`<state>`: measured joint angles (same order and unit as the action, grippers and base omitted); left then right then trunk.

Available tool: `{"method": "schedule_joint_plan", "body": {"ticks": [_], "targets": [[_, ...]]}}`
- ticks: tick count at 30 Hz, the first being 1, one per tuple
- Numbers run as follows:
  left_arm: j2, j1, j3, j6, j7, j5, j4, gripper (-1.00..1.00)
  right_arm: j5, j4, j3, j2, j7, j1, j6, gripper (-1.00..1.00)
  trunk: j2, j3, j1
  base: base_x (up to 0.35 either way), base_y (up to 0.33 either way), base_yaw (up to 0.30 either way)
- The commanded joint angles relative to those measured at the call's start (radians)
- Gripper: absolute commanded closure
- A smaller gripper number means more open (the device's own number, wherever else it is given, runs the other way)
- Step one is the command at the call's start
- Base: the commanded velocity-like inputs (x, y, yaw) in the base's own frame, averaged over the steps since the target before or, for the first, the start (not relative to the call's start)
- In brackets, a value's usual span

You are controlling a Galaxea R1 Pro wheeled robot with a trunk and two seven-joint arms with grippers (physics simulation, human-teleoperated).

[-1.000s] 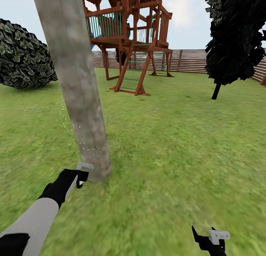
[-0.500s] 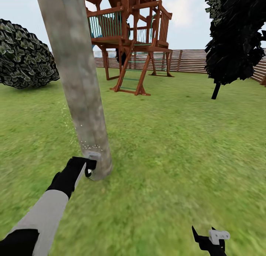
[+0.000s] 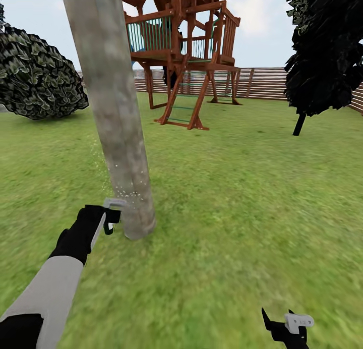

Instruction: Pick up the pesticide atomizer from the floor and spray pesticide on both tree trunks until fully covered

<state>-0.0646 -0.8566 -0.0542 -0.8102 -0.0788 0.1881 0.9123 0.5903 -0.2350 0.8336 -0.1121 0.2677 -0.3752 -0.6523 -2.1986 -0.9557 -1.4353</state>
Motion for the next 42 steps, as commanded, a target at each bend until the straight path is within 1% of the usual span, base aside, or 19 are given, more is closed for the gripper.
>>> {"method": "schedule_joint_plan", "body": {"ticks": [1,3,4,8,11,13,15,18,20,23,26,28,29,32,33,36,38,40,42], "targets": [[-0.013,0.0,-0.002,-0.007,-0.009,0.006,0.005,1.0,0.002,0.0,0.009,0.0,0.008,-0.001,-0.003,-1.0,0.0,-0.001,0.0,-0.004,-0.002,0.003],[-0.025,0.001,0.0,-0.022,-0.009,0.005,0.008,1.0,0.002,0.0,0.009,0.0,0.009,-0.001,-0.003,-1.0,0.0,-0.001,0.0,-0.001,-0.001,0.001],[-0.016,0.0,0.003,-0.044,-0.009,0.002,0.012,1.0,0.002,0.0,0.009,0.0,0.008,-0.001,-0.003,-1.0,0.0,-0.001,0.0,0.0,0.0,0.0],[0.066,-0.006,0.009,-0.083,-0.007,0.008,0.069,1.0,0.002,0.0,0.009,0.0,0.008,-0.001,-0.003,-1.0,0.0,-0.001,0.0,0.0,0.0,0.0],[0.048,-0.012,0.001,-0.086,-0.007,0.009,0.075,1.0,0.002,0.0,0.009,0.0,0.009,-0.001,-0.003,-1.0,0.0,-0.001,0.0,0.0,0.0,0.0],[-0.011,-0.012,-0.002,-0.086,-0.007,0.006,0.069,1.0,0.002,0.0,0.009,0.0,0.009,-0.001,-0.003,-1.0,0.0,-0.001,0.0,0.0,0.0,0.0],[-0.028,-0.007,-0.001,-0.086,-0.008,0.006,0.069,1.0,0.002,0.0,0.009,0.0,0.009,-0.001,-0.003,-1.0,0.0,-0.001,0.0,0.0,0.0,0.0],[-0.012,-0.004,0.006,-0.086,-0.009,0.002,0.078,1.0,0.002,0.0,0.009,0.0,0.009,-0.001,-0.003,-1.0,0.0,-0.001,0.0,0.0,0.0,0.0],[0.029,-0.009,0.008,-0.087,-0.008,0.004,0.08,1.0,0.002,0.0,0.009,0.0,0.009,-0.001,-0.003,-1.0,0.0,-0.001,0.0,0.0,0.0,0.0],[0.051,-0.013,0.011,-0.114,-0.007,0.006,0.084,1.0,0.002,0.0,0.009,0.0,0.009,-0.002,-0.003,-1.0,0.0,-0.001,0.0,0.0,0.0,0.0],[0.025,-0.012,-0.001,-0.155,-0.009,0.009,0.148,1.0,0.002,0.0,0.009,0.0,0.009,-0.002,-0.003,-1.0,0.0,-0.001,0.0,0.0,0.0,0.0],[-0.029,-0.01,-0.004,-0.16,-0.01,0.004,0.159,1.0,0.002,0.0,0.009,0.0,0.009,-0.001,-0.003,-1.0,0.0,-0.001,0.0,0.0,0.0,0.0],[-0.04,-0.01,-0.004,-0.16,-0.011,0.002,0.162,1.0,0.002,0.0,0.009,0.0,0.009,-0.002,-0.003,-1.0,0.0,-0.001,0.0,0.0,0.0,0.0],[-0.033,-0.008,0.005,-0.18,-0.013,0.0,0.179,1.0,0.002,0.0,0.009,0.0,0.009,-0.002,-0.003,-1.0,0.0,-0.001,0.0,0.0,0.0,0.0],[-0.019,-0.011,0.008,-0.19,-0.014,-0.002,0.202,1.0,0.002,0.0,0.009,0.0,0.009,-0.002,-0.003,-1.0,0.0,-0.001,0.0,0.0,0.0,0.0],[0.056,-0.014,0.021,-0.195,-0.012,0.002,0.221,1.0,0.002,0.0,0.009,0.0,0.009,-0.001,-0.003,-1.0,0.0,-0.001,0.0,0.0,0.0,0.0],[0.078,-0.024,0.025,-0.196,-0.011,0.005,0.225,1.0,0.002,0.0,0.009,0.0,0.01,-0.001,-0.003,-1.0,0.0,-0.001,0.0,0.0,0.0,0.0],[0.068,-0.033,0.018,-0.197,-0.01,0.008,0.227,1.0,0.002,0.0,0.009,0.0,0.01,-0.002,-0.003,-1.0,0.0,-0.001,0.0,0.0,0.0,0.0],[0.027,-0.035,0.01,-0.197,-0.01,0.006,0.227,1.0,0.002,0.0,0.009,0.0,0.01,-0.001,-0.003,-1.0,0.0,-0.001,0.0,0.0,0.0,0.0]]}}
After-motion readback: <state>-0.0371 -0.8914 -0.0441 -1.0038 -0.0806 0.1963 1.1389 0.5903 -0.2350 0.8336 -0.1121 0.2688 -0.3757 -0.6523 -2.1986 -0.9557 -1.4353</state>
